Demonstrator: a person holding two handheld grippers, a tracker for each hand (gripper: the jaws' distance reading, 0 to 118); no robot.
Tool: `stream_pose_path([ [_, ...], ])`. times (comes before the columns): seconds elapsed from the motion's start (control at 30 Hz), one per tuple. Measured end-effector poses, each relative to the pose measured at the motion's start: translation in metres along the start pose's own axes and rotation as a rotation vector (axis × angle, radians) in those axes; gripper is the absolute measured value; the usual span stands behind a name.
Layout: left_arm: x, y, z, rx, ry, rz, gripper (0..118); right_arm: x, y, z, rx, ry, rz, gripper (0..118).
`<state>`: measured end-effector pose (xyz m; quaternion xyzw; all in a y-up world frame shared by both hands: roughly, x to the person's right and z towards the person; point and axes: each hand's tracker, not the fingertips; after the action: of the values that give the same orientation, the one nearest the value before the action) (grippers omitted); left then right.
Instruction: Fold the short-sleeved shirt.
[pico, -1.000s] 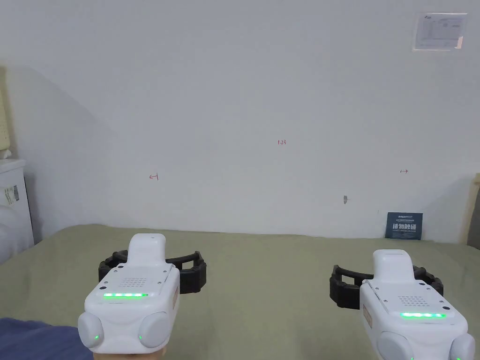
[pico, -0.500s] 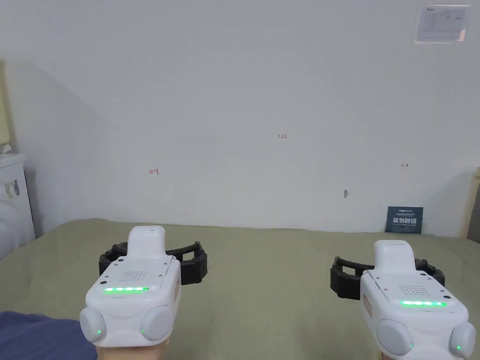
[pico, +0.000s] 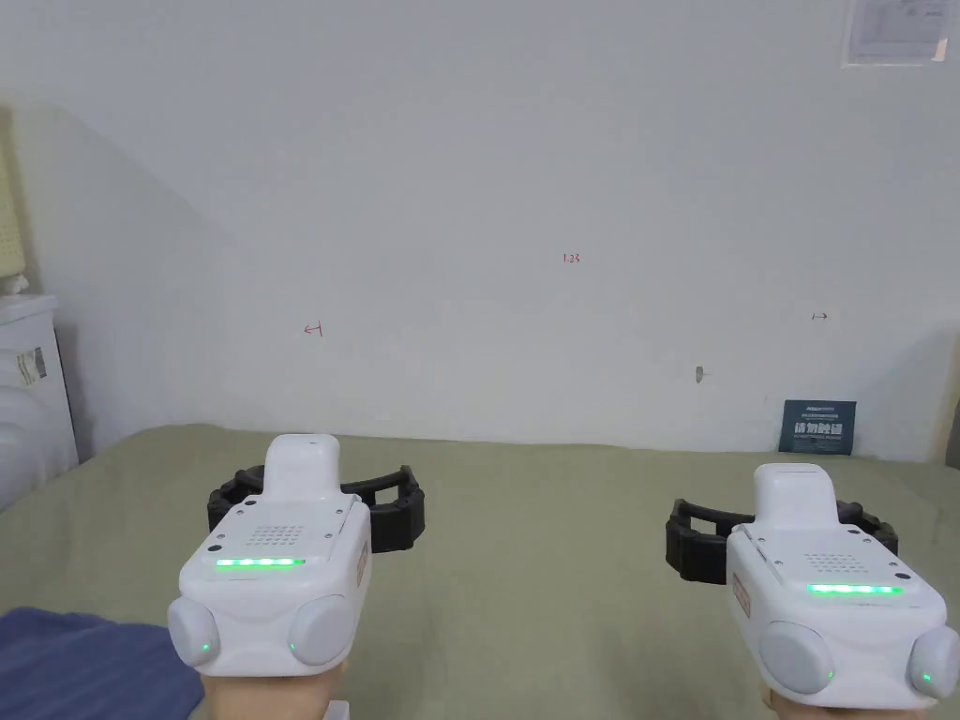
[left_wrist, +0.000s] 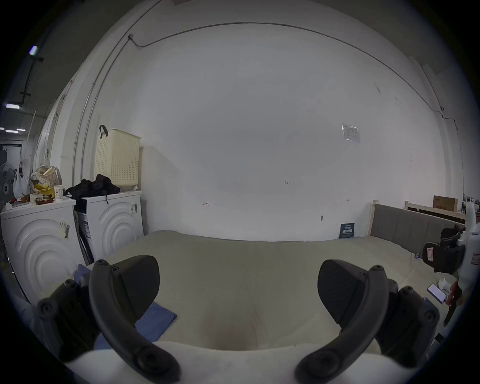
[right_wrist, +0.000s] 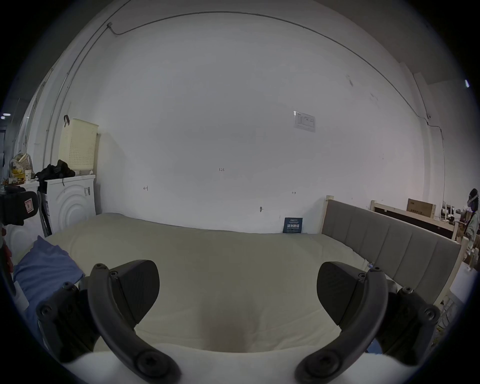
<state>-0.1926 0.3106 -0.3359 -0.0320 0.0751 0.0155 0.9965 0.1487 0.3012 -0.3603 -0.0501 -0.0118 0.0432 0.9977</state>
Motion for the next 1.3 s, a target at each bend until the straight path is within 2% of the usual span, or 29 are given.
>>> stream_pose_path([
  [0.43, -0.005, -0.005, -0.010, -0.013, -0.007, 0.016, 118, 0.003, -0.005, -0.009, -0.007, 0.010, -0.014, 118],
  [0.63, 0.003, -0.007, -0.007, 0.035, -0.001, -0.076, 118, 0.002, -0.009, -0.010, -0.033, 0.021, -0.012, 117],
  [0.67, 0.005, -0.007, -0.006, 0.037, 0.013, -0.097, 118, 0.001, -0.010, -0.008, -0.029, 0.015, -0.004, 114],
  [0.7, 0.006, -0.007, -0.004, 0.036, 0.023, -0.109, 118, 0.001, -0.011, -0.004, -0.015, 0.016, 0.007, 91],
  [0.73, 0.007, -0.007, -0.004, 0.035, 0.026, -0.109, 114, 0.001, -0.011, -0.001, 0.003, 0.023, 0.026, 53],
  [0.77, 0.006, -0.008, -0.003, 0.029, -0.009, -0.103, 102, -0.001, -0.011, -0.001, 0.003, 0.023, 0.054, 5],
  [0.83, 0.008, -0.009, -0.001, 0.039, -0.009, -0.097, 1, -0.005, -0.016, -0.002, 0.001, -0.024, 0.083, 0],
  [0.9, 0.011, -0.010, -0.004, 0.092, 0.083, -0.093, 0, -0.005, -0.019, -0.002, -0.038, 0.033, 0.010, 0],
  [0.97, 0.006, -0.008, -0.006, 0.062, 0.010, -0.032, 0, -0.007, -0.014, 0.000, -0.046, 0.031, 0.025, 0],
  [1.13, -0.009, -0.007, -0.003, 0.040, 0.036, -0.046, 0, -0.023, -0.008, 0.003, -0.046, 0.066, 0.031, 0],
  [1.3, -0.051, 0.002, 0.014, 0.034, 0.098, -0.062, 0, -0.066, 0.002, -0.001, -0.021, 0.155, 0.033, 0],
])
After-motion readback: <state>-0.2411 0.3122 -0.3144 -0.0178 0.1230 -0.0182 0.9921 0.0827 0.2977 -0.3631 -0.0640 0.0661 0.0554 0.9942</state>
